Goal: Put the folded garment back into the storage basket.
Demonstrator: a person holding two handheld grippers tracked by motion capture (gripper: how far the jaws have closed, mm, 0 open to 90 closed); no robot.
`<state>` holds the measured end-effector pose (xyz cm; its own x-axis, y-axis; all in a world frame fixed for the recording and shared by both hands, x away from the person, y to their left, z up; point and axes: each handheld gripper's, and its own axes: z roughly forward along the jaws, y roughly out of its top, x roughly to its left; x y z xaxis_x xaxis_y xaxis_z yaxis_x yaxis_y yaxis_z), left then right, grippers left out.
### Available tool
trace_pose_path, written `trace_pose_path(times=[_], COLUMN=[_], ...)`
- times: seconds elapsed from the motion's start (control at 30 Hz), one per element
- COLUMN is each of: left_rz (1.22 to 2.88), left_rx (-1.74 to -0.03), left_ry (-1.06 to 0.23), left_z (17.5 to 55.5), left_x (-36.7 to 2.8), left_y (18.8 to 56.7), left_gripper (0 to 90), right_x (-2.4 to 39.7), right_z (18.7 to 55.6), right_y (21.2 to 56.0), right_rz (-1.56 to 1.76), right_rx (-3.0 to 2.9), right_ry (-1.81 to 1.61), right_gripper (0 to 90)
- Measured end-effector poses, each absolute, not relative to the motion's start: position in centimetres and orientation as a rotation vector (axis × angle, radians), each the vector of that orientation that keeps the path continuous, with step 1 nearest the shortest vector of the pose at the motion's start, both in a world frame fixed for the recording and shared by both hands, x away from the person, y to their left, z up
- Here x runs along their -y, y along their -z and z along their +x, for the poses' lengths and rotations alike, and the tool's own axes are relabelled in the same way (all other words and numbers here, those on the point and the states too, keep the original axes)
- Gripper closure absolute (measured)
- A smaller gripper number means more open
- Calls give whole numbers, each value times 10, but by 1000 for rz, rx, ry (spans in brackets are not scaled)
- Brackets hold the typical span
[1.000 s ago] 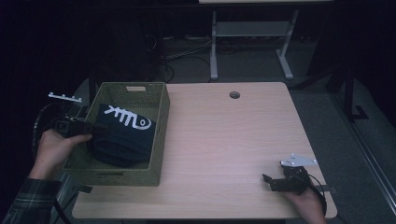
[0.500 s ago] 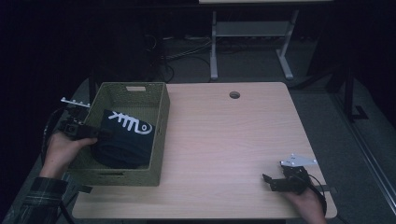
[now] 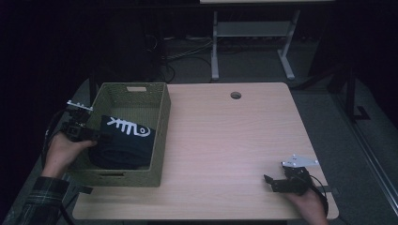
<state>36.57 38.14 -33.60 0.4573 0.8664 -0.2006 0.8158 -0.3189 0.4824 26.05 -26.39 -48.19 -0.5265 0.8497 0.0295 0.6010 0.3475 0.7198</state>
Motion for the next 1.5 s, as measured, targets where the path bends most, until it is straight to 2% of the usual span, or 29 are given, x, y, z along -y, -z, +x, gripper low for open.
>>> trace_pose_path(times=[0.13,0.3,0.6,1.03,1.4,1.5], left_rz=[2203,2213,2187,2139,2088,2074], left_rx=[-1443,-1475,-1459,-1311,-1217,-1178], left_ry=[-153,-198,-231,-247,-270,-262], left_z=[368,368,363,358,358,357], left_x=[-384,-387,-386,-348,-313,-299], left_y=[340,341,334,316,310,309], left_gripper=[479,368,350,333,200,188], right_x=[264,264,264,264,264,264], right_z=[261,261,261,261,260,260], right_y=[482,482,482,482,482,482], right_rz=[1280,1280,1280,1279,1286,1287], right_rx=[-2266,-2266,-2265,-2265,-2260,-2259], right_ry=[-985,-985,-986,-985,-982,-983], right_gripper=[121,121,121,121,121,121])
